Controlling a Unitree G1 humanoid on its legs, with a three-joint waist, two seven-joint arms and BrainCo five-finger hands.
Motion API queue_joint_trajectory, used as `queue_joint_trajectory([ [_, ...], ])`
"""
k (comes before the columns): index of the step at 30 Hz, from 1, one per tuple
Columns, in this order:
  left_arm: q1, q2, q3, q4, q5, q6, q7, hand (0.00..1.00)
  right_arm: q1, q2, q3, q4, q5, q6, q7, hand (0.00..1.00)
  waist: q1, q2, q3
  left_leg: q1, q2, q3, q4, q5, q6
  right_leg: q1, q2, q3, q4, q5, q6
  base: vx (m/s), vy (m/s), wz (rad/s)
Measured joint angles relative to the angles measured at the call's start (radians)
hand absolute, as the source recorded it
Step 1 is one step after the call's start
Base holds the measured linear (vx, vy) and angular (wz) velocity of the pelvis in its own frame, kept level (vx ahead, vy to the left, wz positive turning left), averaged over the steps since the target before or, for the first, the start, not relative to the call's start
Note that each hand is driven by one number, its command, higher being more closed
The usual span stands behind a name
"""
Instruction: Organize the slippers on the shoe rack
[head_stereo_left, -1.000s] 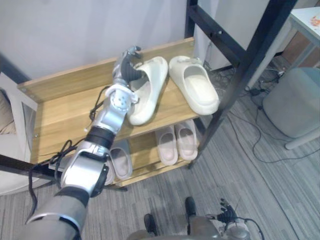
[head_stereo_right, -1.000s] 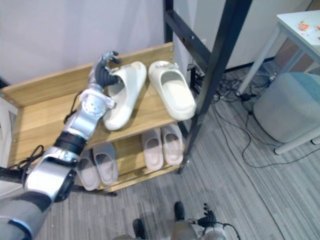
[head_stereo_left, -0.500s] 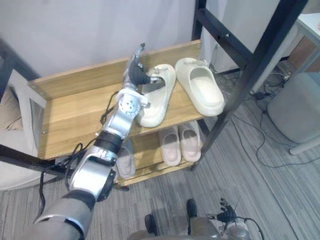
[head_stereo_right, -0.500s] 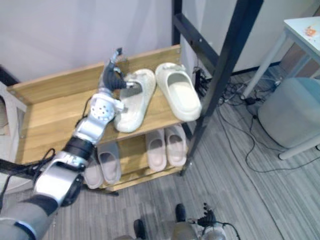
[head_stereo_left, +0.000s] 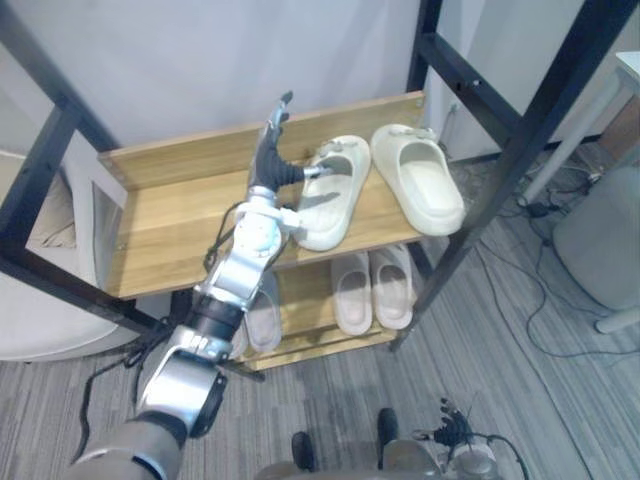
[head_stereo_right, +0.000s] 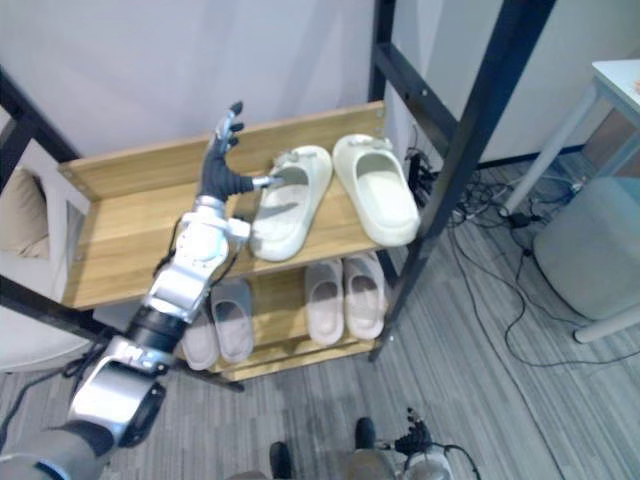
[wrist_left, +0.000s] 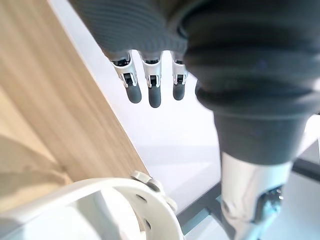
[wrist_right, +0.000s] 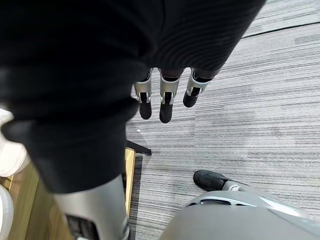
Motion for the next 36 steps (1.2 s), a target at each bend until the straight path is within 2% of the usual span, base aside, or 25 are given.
queue_joint_trajectory([
  [6,0.128,-0.031,-0.001,-0.059,-0.2,-0.013,-0.03,0.0,-0.017,-0.002,0.013,0.014,0.0,0.013,-0.005,0.0,0.01,-0.005,-0.003,0.015,-0.001,-0.018,0.0,0.003,0.001,0.026,-0.003,-0.02,0.0,-0.004,0.004,-0.03,-0.009,0.09],
  [12,0.204,-0.053,-0.042,-0.065,-0.314,-0.026,-0.06,0.0,-0.019,-0.003,0.044,0.017,0.001,0.023,-0.009,0.0,0.025,-0.02,-0.027,0.013,-0.001,-0.044,0.0,0.005,-0.002,0.031,-0.004,-0.047,0.0,-0.017,0.006,-0.03,-0.015,0.13],
  [18,0.228,-0.068,-0.138,-0.065,-0.315,-0.025,-0.09,0.0,-0.031,0.004,0.056,0.055,0.001,0.025,-0.009,0.0,0.029,-0.038,-0.042,0.014,-0.001,-0.056,-0.001,0.006,-0.002,0.046,-0.004,-0.062,0.0,-0.022,0.006,0.02,-0.009,0.08],
  [30,0.228,-0.095,-0.23,-0.062,-0.314,-0.025,-0.109,0.0,-0.041,0.006,0.073,0.062,0.002,0.025,-0.01,0.0,0.029,-0.05,-0.049,0.016,-0.002,-0.053,-0.001,0.006,-0.002,0.048,-0.006,-0.06,0.0,-0.022,0.007,0.0,0.0,0.0],
  [36,0.202,-0.143,-0.287,-0.012,-0.315,-0.026,-0.12,0.0,-0.049,0.009,0.074,0.087,0.013,0.025,-0.011,0.0,0.025,-0.056,-0.053,0.02,0.001,-0.04,-0.001,0.005,-0.003,0.046,-0.004,-0.05,-0.001,-0.022,0.007,-0.02,-0.003,-0.03],
])
